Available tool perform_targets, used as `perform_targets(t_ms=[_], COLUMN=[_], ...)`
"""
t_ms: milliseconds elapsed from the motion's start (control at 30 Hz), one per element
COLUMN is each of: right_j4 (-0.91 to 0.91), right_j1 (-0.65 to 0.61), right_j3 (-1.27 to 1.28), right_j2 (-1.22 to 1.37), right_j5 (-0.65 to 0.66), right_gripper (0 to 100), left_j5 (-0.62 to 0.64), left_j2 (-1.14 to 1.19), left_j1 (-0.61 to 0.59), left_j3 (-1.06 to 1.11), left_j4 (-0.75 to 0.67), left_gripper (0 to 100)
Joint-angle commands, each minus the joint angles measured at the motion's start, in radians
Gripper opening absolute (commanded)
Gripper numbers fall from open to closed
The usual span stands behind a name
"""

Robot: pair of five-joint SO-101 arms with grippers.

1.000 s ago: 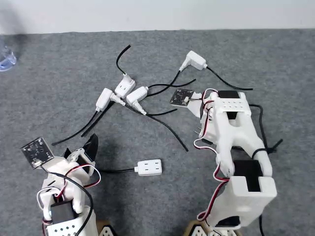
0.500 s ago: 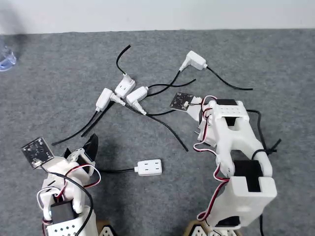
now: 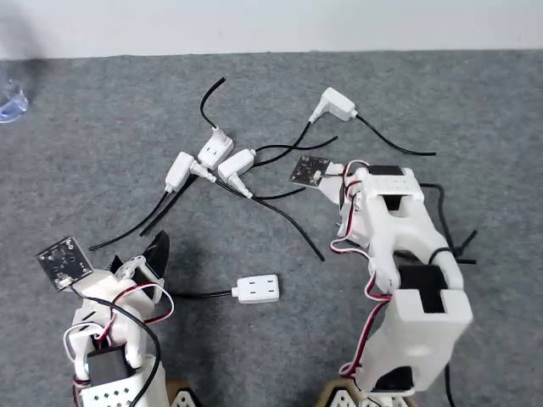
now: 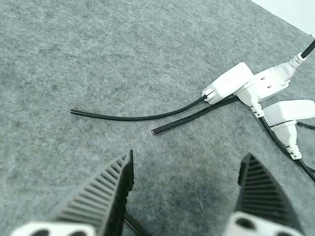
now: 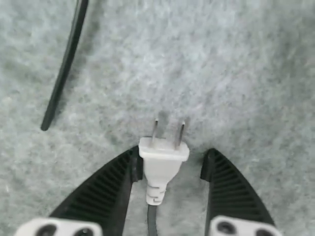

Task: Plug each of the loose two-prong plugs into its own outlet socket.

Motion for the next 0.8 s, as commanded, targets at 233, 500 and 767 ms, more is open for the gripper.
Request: perform_targets(t_ms=[233,500,767], right_j4=[0.035,0.245,0.384], right_j1=[-0.01,-0.104,-0.317], right_j3=[-0.038,-0.044,0.055], right_j2=[0.005,-0.186,-0.541], right_j5=[-0.008,-0.008,-0.138], right_gripper=[0.9,0.8,0.8], left_j5=[-0.011,-0.006,0.078], left_j2=[-0.009,-0.011,-0.011], left_j1=[-0.006,0.147,0.516], left_j3=[-0.01,-0.01,-0.01], left_j4=[0.003,-0.055,-0.276], left_gripper=[33,33,33])
